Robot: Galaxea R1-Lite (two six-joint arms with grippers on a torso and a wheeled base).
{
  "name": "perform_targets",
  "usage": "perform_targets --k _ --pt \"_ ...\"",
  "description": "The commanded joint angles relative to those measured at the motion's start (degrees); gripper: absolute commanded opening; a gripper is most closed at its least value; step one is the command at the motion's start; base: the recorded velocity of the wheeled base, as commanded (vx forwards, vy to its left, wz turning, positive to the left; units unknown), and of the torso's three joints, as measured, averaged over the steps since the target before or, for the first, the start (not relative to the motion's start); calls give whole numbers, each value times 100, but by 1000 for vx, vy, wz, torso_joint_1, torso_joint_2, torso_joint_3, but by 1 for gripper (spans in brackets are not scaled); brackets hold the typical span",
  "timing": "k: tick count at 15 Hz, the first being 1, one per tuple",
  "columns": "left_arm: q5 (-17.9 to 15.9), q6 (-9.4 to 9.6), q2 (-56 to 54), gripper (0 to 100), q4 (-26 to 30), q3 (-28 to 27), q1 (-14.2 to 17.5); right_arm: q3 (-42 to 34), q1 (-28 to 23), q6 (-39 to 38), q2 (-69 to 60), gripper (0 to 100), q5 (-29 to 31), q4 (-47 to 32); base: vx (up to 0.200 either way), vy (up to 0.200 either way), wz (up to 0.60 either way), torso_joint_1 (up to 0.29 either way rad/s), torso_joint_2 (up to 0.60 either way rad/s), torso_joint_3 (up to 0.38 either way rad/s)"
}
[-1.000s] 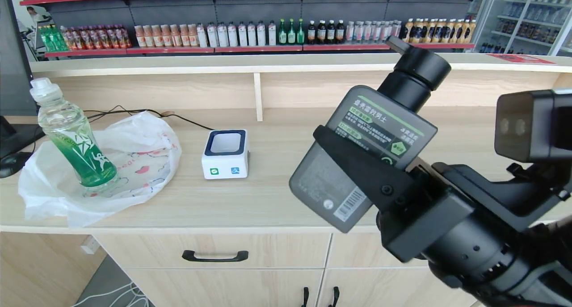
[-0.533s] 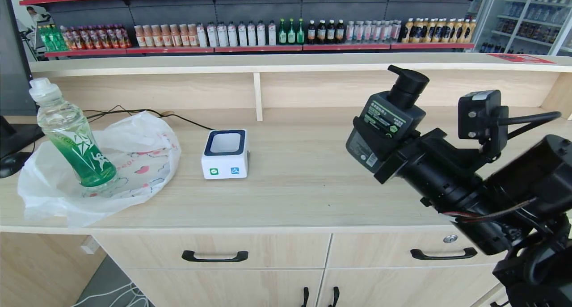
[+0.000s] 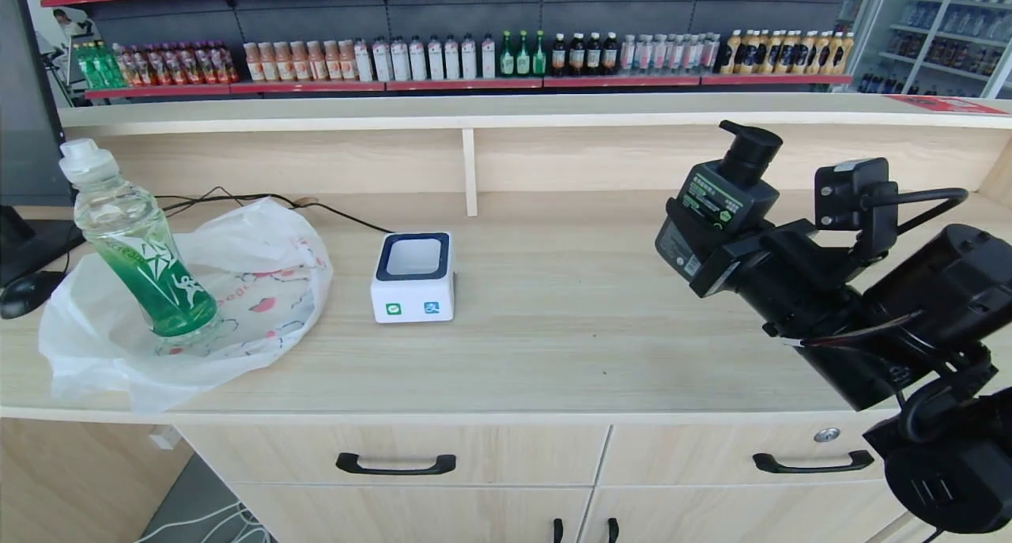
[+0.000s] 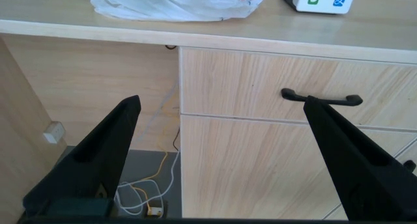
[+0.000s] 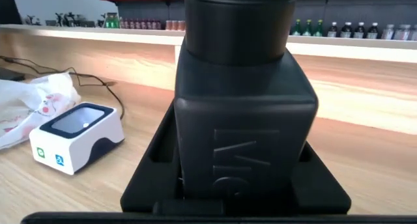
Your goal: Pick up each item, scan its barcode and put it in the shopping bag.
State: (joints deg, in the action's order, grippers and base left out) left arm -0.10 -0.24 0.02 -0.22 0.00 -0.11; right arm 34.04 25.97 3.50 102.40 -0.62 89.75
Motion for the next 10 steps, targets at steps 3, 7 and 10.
perform_targets --k 3,7,10 --pt "1 -2 -2 100 -4 0 2 42 66 2 105 0 -8 25 0 200 0 7 2 1" --pt "1 -2 -2 100 -13 0 2 121 75 -7 131 0 -8 25 0 200 0 6 2 2" --pt "1 -11 -2 100 -13 0 2 130 75 -16 113 0 -8 25 0 200 0 6 -1 1"
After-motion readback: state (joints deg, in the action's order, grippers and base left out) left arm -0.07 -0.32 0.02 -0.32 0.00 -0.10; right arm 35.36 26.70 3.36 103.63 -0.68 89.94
